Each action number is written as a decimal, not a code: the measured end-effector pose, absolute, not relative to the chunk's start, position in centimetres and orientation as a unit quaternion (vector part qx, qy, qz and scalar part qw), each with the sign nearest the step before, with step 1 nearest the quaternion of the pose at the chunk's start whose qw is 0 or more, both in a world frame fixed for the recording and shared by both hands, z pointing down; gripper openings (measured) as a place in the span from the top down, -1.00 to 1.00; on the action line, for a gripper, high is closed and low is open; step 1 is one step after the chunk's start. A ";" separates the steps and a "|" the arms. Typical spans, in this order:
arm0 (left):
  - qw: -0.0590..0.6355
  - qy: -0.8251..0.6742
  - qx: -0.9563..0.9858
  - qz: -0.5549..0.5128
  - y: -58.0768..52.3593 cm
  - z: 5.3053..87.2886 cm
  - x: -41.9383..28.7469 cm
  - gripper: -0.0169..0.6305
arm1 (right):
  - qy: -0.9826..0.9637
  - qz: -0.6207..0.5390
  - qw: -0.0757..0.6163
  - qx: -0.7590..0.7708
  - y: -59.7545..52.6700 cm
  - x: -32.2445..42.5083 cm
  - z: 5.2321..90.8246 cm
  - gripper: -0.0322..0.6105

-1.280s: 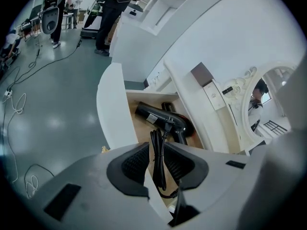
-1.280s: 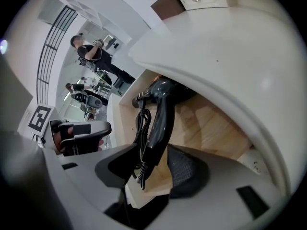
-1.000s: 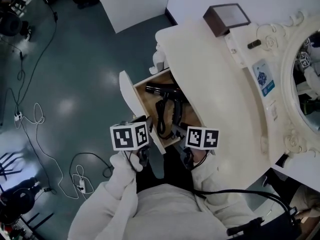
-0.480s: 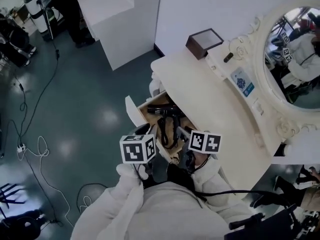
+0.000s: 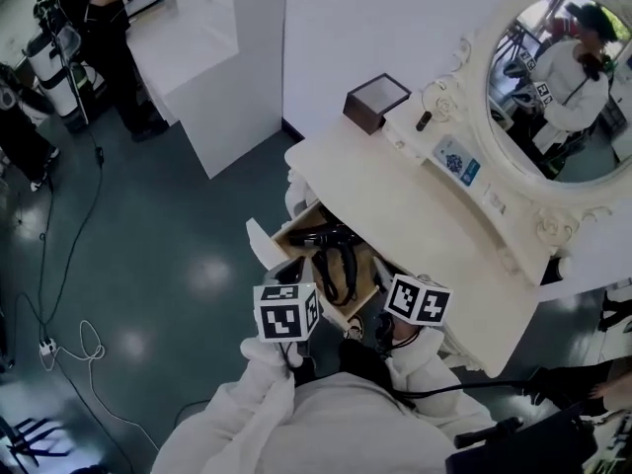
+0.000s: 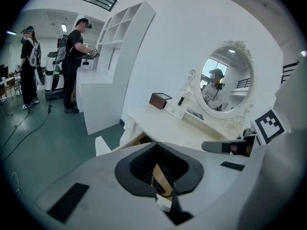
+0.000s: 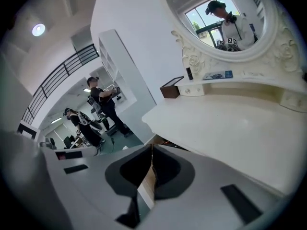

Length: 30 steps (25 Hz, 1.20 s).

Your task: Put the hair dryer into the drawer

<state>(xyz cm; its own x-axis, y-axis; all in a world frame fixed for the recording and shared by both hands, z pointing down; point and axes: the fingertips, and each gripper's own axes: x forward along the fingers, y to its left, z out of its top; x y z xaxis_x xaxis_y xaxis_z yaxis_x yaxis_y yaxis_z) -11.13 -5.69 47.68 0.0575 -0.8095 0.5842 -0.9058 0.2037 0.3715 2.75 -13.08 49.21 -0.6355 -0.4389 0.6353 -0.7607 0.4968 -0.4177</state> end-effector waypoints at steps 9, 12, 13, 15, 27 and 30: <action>0.342 -0.672 0.654 0.060 -7.3 47.2 -9.0 0.93 | -0.843 0.317 0.206 0.382 -12.8 5.2 47.4 0.70; 0.329 -0.683 0.650 0.060 -7.8 46.6 -8.7 0.92 | -0.849 0.304 0.192 0.388 -13.7 5.8 46.8 0.71; 0.327 -0.687 0.646 0.060 -8.0 46.4 -8.6 0.92 | -0.850 0.303 0.188 0.387 -13.9 5.9 46.7 0.71; 0.325 -0.693 0.641 0.061 -8.3 45.9 -8.1 0.92 | -0.852 0.304 0.182 0.384 -14.4 6.3 46.4 0.71; 0.286 -0.713 0.632 0.103 -8.9 44.5 -6.6 0.92 | -0.869 0.302 0.158 0.358 -15.1 6.5 45.6 0.71; 0.288 -0.713 0.631 0.101 -8.9 44.5 -6.2 0.92 | -0.871 0.301 0.166 0.351 -14.8 6.6 45.7 0.71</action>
<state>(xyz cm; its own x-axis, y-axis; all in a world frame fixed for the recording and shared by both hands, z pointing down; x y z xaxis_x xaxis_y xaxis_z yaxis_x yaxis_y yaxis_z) -6.22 -8.89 44.50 -0.0382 -0.8419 0.5383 -0.9586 0.1831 0.2182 6.58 -14.82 45.69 -0.6986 -0.5120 0.4998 -0.7113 0.5722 -0.4081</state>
